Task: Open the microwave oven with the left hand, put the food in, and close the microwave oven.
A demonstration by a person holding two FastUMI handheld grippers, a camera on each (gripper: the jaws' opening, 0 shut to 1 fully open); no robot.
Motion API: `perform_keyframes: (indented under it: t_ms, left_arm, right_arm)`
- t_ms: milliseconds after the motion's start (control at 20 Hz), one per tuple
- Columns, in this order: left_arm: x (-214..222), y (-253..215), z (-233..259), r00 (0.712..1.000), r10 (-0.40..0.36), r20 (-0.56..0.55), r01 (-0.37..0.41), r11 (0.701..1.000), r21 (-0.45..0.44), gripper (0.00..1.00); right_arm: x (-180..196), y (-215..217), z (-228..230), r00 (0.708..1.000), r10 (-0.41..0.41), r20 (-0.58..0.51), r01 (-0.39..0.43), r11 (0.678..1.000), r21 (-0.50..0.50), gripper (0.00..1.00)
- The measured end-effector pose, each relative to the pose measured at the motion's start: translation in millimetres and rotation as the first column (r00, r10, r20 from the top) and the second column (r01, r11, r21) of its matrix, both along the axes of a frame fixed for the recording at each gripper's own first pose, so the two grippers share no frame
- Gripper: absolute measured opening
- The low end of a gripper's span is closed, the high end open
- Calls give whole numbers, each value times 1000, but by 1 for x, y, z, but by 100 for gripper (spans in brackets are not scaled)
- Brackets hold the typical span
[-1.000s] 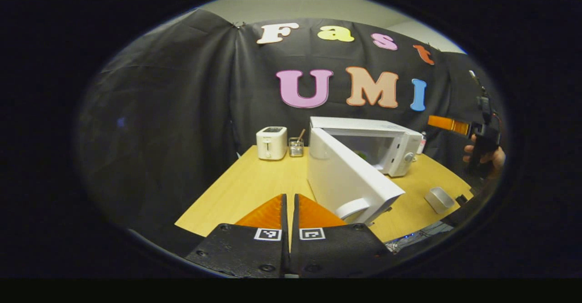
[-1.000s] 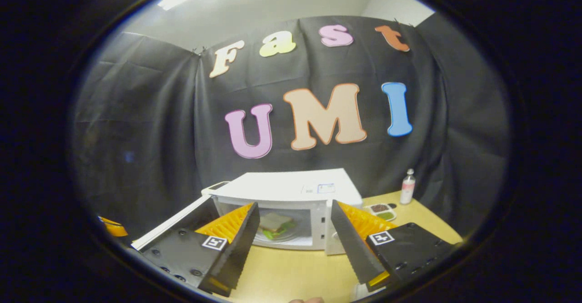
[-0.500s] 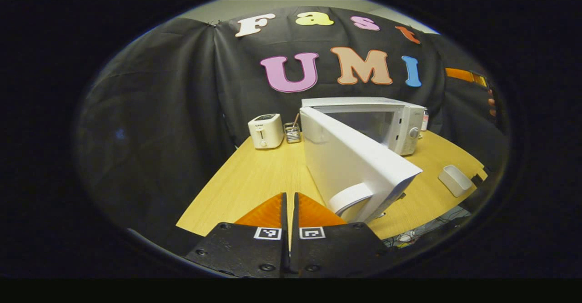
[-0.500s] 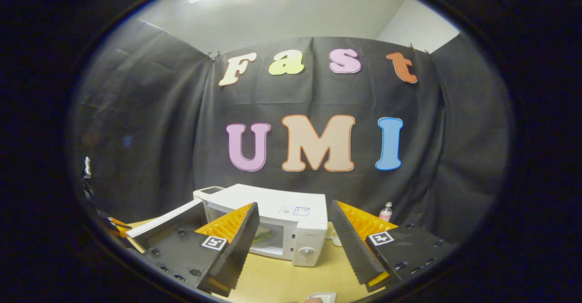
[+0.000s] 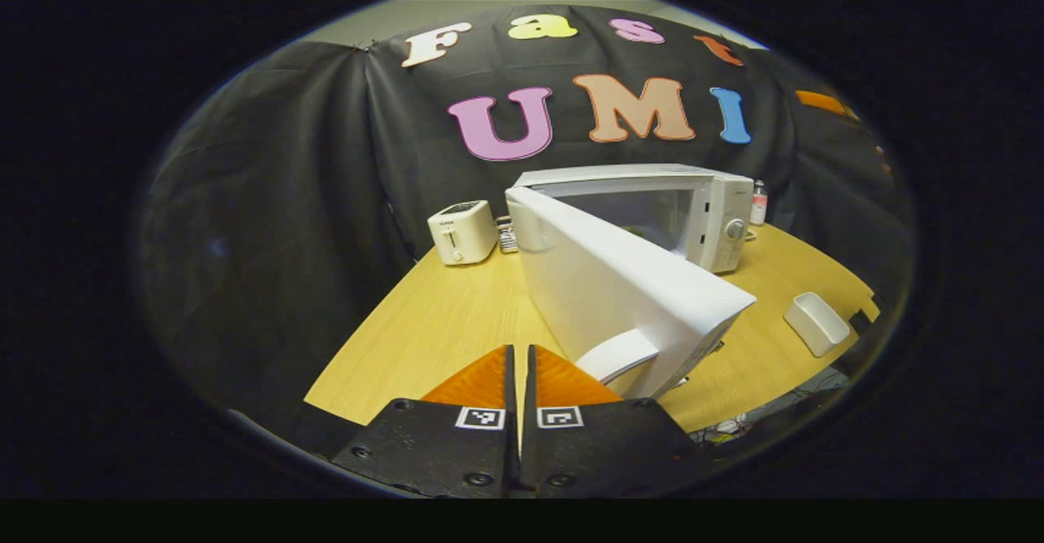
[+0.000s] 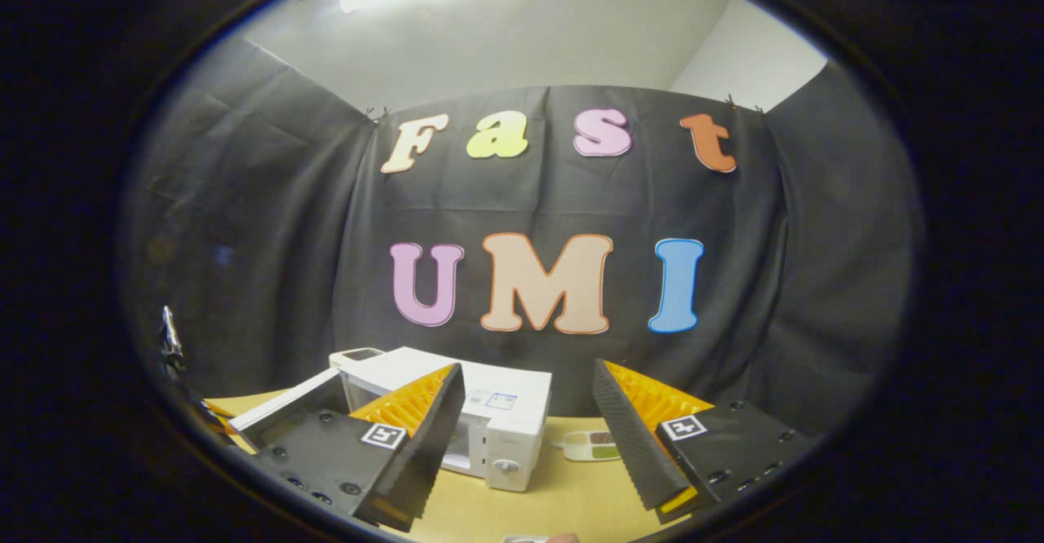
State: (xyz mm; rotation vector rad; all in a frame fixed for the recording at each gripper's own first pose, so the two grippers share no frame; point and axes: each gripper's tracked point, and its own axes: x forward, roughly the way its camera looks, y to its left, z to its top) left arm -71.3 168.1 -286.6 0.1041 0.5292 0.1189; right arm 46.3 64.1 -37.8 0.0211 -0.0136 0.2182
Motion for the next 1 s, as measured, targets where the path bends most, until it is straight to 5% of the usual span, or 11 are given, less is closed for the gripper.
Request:
perform_keyframes:
  t_ms: [600,1000]
  left_arm:
    - [47,-76,-2,994,-111,6,111,994,0,0]
    - [91,-123,-3,987,-162,18,163,983,-90,2]
  right_arm:
    - [7,-37,0,1000,-10,15,10,1000,-5,87]
    - [8,-61,-7,998,-59,-3,59,998,-3,87]
